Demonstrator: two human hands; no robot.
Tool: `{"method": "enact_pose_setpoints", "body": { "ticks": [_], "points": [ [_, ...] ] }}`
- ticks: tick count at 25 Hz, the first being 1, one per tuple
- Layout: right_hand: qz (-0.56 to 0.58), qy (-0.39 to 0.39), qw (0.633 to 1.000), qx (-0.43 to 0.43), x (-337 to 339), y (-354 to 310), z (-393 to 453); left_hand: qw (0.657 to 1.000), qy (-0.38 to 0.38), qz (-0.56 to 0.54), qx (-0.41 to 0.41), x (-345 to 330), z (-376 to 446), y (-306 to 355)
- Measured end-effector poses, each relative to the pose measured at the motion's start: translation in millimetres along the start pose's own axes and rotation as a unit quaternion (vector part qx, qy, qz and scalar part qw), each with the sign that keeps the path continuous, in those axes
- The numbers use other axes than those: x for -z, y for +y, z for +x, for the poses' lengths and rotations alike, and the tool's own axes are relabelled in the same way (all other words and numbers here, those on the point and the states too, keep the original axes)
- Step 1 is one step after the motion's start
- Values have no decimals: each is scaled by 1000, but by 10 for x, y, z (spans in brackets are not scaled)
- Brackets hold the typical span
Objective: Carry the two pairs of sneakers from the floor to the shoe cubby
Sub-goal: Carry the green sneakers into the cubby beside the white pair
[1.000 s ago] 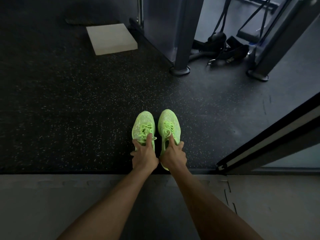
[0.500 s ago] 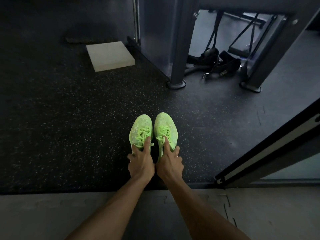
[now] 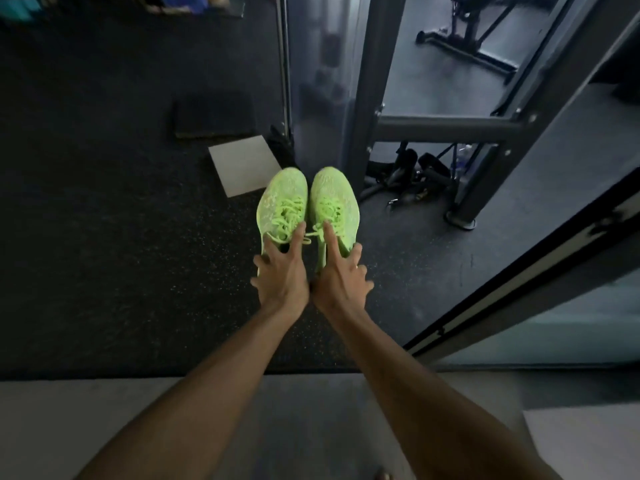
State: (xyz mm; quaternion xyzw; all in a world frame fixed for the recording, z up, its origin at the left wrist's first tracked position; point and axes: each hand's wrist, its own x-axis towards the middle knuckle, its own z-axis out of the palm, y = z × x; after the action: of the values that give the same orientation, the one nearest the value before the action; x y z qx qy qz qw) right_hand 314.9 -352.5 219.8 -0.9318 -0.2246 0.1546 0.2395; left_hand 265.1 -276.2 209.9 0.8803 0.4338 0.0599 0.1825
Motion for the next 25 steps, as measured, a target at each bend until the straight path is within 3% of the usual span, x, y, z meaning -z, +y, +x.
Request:
{"method": "enact_pose_setpoints", "body": {
  "ticks": [6,10,18,25],
  "points": [
    [11,57,998,31,2045,-1307,-462,999,39,-12,-21,2365,-149,905],
    [30,87,995,36,2863,-1781,-941,997,40,-22,-61,3327,-434,1192],
    [40,214,973,-73,3546,-1993,-2139,969,19,-60,-237,4153,-1273,1407],
    [46,349,918,-183,3880,-1459,-3660,916,-1,-92,-391,4266,-2726,1690]
  ]
}}
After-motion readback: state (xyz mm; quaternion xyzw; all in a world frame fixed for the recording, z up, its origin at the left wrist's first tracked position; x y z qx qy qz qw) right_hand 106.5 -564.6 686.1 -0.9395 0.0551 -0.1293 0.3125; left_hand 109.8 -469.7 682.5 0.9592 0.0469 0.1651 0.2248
